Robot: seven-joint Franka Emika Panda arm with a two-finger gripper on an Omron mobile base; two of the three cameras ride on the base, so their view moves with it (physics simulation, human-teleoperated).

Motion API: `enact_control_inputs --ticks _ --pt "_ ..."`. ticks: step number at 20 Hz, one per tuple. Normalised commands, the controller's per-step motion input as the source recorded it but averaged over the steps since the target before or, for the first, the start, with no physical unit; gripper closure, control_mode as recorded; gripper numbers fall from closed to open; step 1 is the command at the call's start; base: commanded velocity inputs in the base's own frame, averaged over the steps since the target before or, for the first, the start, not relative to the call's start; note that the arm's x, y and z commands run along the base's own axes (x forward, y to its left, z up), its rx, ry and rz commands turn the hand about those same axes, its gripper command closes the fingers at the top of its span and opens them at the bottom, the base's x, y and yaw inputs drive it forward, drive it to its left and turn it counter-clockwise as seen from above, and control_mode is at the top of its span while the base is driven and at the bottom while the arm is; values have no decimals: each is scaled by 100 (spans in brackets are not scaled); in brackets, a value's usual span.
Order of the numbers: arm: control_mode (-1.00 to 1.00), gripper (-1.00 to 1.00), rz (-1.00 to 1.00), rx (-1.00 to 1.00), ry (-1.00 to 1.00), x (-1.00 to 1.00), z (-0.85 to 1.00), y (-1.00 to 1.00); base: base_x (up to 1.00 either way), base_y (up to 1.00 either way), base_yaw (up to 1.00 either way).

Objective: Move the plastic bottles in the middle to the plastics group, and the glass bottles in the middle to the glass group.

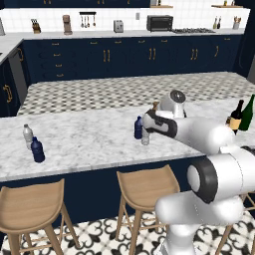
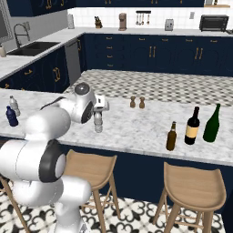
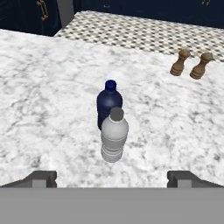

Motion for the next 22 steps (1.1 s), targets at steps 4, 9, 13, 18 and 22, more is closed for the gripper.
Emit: enact_control_inputs --ticks 4,9,13,18,22 --pt "-100 -100 2 8 0 44 -11 0 0 0 0" --pt "-100 -100 2 13 0 22 -8 0 0 0 0" --pt "-100 -100 0 2 0 1 -6 -8 0 0 0" --pt "-100 -100 0 0 0 19 -21 -3 0 0 0" --pt "-100 -100 0 0 0 39 -10 1 0 0 0"
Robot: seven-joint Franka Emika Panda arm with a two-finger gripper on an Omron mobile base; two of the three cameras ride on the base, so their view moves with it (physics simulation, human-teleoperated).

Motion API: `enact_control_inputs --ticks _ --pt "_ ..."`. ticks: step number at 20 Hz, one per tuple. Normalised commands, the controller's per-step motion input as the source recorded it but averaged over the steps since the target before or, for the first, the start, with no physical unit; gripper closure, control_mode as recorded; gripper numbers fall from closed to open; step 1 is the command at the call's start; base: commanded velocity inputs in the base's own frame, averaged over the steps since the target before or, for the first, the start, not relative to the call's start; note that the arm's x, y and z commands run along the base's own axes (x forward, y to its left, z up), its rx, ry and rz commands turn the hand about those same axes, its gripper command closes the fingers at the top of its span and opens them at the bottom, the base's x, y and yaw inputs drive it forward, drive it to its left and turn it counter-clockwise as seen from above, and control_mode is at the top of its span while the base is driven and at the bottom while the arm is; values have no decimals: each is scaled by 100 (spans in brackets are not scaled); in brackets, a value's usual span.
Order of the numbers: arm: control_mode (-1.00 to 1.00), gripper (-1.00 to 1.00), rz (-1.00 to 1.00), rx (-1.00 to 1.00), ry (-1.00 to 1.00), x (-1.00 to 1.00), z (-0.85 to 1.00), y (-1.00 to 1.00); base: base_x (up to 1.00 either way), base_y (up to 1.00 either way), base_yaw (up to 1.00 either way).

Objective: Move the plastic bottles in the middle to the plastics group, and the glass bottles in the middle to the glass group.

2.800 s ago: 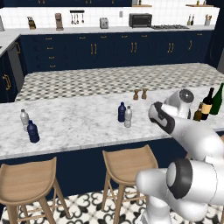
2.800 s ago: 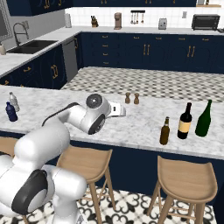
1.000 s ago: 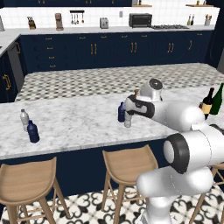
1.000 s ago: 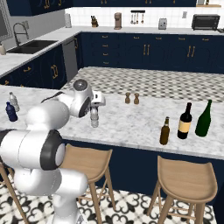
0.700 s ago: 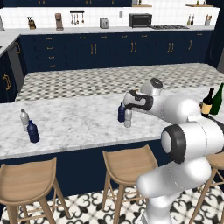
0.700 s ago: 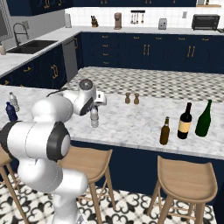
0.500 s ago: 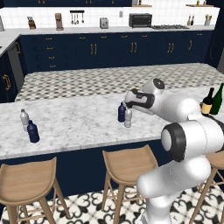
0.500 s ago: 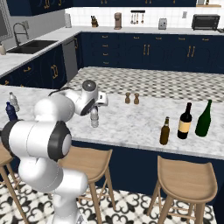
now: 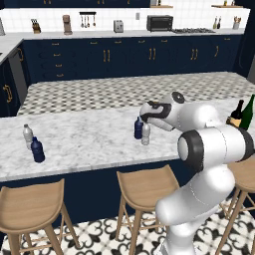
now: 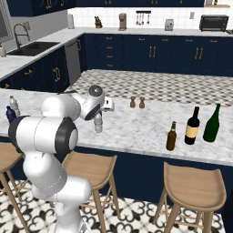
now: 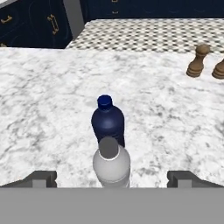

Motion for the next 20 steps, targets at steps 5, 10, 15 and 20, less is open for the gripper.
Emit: enact_control_inputs --ticks 5,10,15,20 --pt "-100 -100 0 0 0 14 -17 8 0 0 0" --pt "-100 -100 0 -1 0 0 -16 13 0 0 0" --pt "-100 -100 0 0 0 3 -17 0 0 0 0" --pt "-100 -100 0 0 -1 18 -14 0 0 0 0"
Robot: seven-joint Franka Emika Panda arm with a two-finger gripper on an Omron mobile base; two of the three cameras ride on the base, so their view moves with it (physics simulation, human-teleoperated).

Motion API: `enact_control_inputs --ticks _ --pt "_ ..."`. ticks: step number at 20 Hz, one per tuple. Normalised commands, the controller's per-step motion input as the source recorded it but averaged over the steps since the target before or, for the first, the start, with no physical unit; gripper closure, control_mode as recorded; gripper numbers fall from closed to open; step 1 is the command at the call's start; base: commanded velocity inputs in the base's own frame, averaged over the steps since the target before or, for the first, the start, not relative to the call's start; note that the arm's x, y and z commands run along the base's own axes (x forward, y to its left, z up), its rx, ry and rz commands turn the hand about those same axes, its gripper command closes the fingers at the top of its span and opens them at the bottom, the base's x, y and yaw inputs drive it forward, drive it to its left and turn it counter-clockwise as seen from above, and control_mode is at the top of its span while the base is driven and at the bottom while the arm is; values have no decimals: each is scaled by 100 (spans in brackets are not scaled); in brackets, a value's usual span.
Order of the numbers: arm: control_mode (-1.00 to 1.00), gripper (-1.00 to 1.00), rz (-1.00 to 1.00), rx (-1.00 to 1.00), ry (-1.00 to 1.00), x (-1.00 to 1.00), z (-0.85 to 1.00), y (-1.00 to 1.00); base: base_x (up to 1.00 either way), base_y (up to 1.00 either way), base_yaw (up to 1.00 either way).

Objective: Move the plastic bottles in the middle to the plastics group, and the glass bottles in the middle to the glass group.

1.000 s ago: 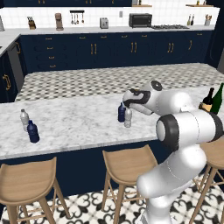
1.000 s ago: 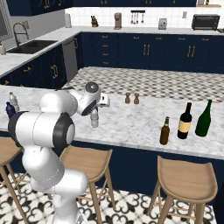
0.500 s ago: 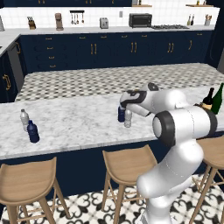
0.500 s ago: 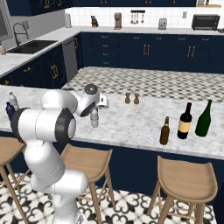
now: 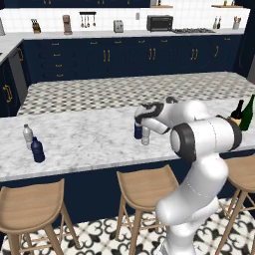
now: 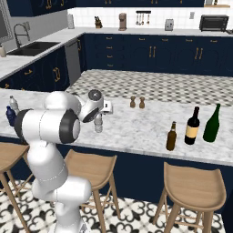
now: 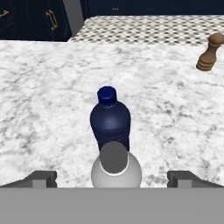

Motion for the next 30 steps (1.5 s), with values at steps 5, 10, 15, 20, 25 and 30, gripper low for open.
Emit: enact_control_inputs --ticks 5,10,15,20,25,30 --pt "-100 -100 0 0 -4 8 -24 0 0 0 0" --pt "-100 -100 0 0 -1 0 -26 0 0 0 0" --pt "-100 -100 0 0 0 0 -12 0 0 0 0" --pt "-100 -100 0 0 0 4 -1 0 0 0 0" --pt "-100 -100 0 0 0 11 0 0 0 0 0" --pt "-100 -100 0 0 0 0 0 0 0 0 0"
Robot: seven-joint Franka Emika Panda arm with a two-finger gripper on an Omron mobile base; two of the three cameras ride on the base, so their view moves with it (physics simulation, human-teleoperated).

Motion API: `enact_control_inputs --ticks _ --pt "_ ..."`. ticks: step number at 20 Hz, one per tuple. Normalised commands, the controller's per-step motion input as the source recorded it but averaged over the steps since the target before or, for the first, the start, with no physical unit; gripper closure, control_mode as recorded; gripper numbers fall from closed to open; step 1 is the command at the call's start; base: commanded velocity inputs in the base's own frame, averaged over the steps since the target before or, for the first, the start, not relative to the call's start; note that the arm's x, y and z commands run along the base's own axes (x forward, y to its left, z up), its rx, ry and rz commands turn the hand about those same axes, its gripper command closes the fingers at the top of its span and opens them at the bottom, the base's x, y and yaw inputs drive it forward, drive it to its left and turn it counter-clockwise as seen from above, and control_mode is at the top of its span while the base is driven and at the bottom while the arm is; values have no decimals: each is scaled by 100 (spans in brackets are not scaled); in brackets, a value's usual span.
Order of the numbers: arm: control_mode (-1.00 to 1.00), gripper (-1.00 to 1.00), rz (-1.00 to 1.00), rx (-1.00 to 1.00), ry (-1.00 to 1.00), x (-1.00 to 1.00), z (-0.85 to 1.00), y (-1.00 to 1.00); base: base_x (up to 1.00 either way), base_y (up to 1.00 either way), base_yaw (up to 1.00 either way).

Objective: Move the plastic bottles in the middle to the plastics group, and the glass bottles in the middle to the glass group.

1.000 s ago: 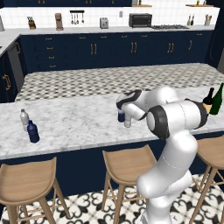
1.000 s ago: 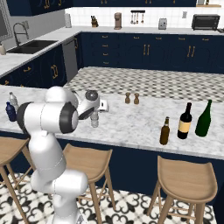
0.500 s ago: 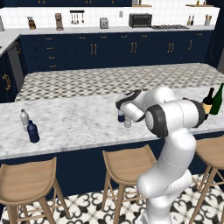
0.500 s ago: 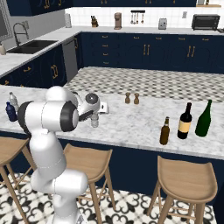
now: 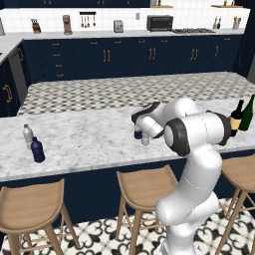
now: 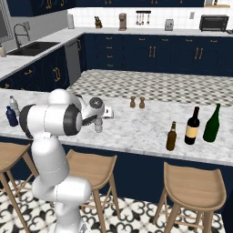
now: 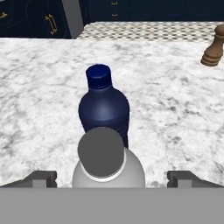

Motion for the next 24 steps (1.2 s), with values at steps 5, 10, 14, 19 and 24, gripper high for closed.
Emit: enact_control_inputs --ticks 5,10,14,19,24 --pt "-100 100 0 0 0 0 0 0 0 0 0" --pt "-100 100 0 0 0 0 0 0 0 0 0" --pt "-100 100 0 0 0 -2 0 0 0 0 0" --pt "-100 100 -3 0 0 -25 50 0 0 0 0" --pt "-100 100 -10 0 0 -34 72 1 0 0 0"
